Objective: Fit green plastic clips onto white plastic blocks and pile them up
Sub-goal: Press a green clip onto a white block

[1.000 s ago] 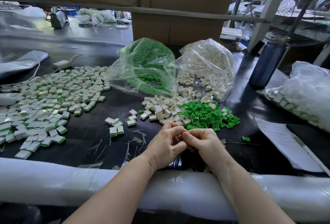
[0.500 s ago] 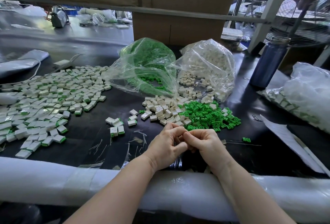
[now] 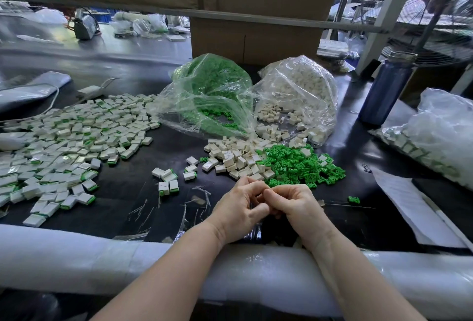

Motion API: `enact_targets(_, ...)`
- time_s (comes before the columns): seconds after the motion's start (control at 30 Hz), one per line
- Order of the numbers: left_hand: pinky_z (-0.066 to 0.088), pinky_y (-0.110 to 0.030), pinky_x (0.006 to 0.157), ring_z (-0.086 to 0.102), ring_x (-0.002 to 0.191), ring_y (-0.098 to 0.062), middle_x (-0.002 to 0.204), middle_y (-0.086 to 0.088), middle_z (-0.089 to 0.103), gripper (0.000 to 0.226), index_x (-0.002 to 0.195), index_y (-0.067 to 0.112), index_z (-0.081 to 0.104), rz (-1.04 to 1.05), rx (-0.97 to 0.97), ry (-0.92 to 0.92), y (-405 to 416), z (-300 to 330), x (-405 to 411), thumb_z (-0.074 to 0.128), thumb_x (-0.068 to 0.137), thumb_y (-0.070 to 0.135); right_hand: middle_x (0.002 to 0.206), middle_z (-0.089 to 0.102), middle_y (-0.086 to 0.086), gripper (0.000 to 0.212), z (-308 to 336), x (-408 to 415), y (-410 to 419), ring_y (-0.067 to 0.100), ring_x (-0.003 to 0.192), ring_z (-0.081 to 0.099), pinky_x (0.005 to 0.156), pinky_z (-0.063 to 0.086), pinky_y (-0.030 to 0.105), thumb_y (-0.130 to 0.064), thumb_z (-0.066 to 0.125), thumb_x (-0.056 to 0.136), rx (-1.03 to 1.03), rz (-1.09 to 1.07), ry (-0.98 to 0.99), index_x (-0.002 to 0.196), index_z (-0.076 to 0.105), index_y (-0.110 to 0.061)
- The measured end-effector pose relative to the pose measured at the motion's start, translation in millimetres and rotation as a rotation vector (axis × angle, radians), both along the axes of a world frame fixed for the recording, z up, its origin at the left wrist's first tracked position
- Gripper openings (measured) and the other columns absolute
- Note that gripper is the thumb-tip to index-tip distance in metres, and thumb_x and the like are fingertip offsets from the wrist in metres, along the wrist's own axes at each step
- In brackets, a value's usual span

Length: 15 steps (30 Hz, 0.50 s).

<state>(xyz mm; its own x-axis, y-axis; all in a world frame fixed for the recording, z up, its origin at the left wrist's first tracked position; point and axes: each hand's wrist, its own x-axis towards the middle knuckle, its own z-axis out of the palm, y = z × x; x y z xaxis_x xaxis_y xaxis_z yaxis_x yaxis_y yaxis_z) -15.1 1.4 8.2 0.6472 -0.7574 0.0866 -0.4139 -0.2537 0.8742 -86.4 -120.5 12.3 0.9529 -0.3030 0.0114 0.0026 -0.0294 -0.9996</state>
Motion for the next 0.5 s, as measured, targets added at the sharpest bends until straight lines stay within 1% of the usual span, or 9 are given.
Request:
enact_targets(0.2,0.047,-0.04,0.088,0.051,0.078,-0.011,0.096,0.005,0.047,0.012,0.078,0.039,0.058,0.0,0.011,-0.012,0.2,0.9,-0.5,0.053,0.069,0.032,0.049,0.059,-0.002,0.018,-0.3,-0.1,-0.2,0.002,0.044,0.05,0.045,0.039,0.013,-0.005,0.059,0.087,0.001,-0.004,0.004,0.074,0.071,0.0)
enact_targets(0.37,0.047,-0.041,0.087,0.052,0.079,-0.015,0.096,0.004,0.046,0.011,0.078,0.037,0.058,-0.001,0.008,-0.008,0.4,1.8,-1.1,0.053,0.069,0.032,0.048,0.058,-0.001,0.018,-0.3,-0.1,-0.4,0.003,0.044,0.048,0.045,0.039,0.013,-0.006,0.059,0.087,0.004,-0.007,0.008,0.074,0.071,0.001)
enact_targets(0.5,0.046,-0.042,0.088,0.055,0.087,-0.021,0.097,0.005,0.048,0.012,0.076,0.042,0.056,0.009,0.011,-0.027,0.1,2.8,-0.9,0.052,0.069,0.033,0.047,0.058,-0.003,0.019,0.2,-0.1,0.5,0.002,0.043,0.047,0.045,0.038,0.012,-0.004,0.058,0.087,0.021,-0.007,0.002,0.072,0.07,-0.001)
